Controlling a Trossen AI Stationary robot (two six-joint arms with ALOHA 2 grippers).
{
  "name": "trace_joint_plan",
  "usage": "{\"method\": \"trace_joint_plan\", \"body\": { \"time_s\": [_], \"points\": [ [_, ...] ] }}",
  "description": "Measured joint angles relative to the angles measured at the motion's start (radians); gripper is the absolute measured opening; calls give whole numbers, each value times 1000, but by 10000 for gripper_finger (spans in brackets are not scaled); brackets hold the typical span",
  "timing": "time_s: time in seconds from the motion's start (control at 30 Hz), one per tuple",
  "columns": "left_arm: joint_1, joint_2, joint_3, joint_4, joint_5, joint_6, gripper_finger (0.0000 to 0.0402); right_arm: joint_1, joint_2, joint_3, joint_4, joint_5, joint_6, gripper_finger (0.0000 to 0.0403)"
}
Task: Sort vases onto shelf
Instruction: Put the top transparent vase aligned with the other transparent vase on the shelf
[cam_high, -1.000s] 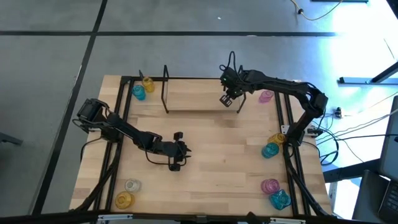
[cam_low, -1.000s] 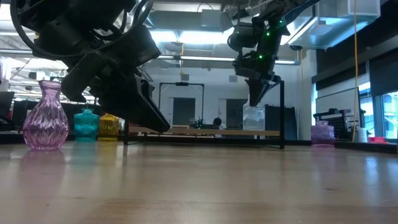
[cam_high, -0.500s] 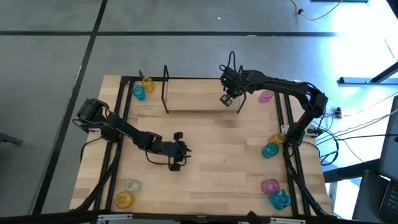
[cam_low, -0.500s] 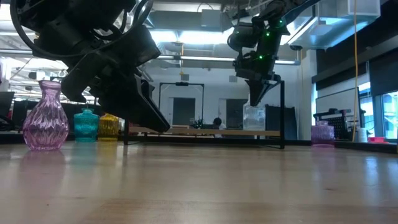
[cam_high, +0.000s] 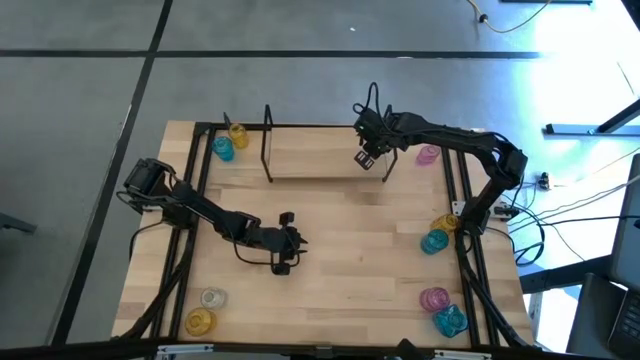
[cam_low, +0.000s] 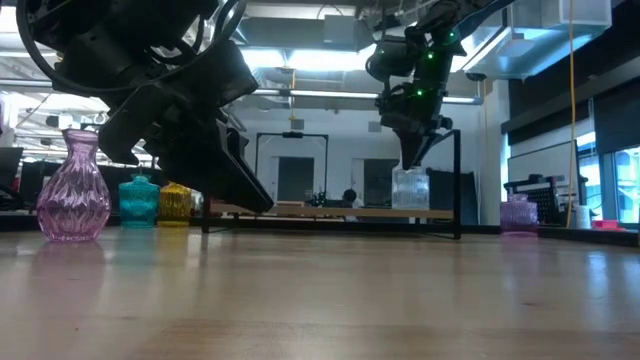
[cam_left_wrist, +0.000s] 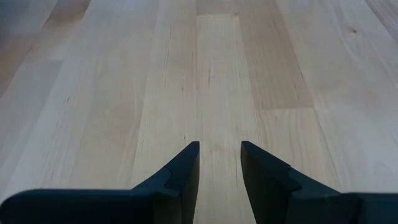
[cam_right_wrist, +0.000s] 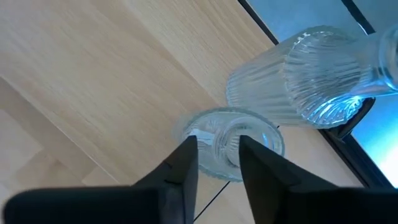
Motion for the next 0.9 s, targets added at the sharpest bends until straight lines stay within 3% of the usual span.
{"method": "trace_joint_plan", "body": {
  "time_s": [0.4,0.67,0.9],
  "points": [
    [0,0,0,0,0,0,110,7,-50,0,1,-8,-39,115],
    [0,0,0,1,0,0,110,119,-106,1,-19,-100,-159,115],
    [0,0,0,2,0,0,110,173,-59,0,-84,-59,-252,115]
  ]
}}
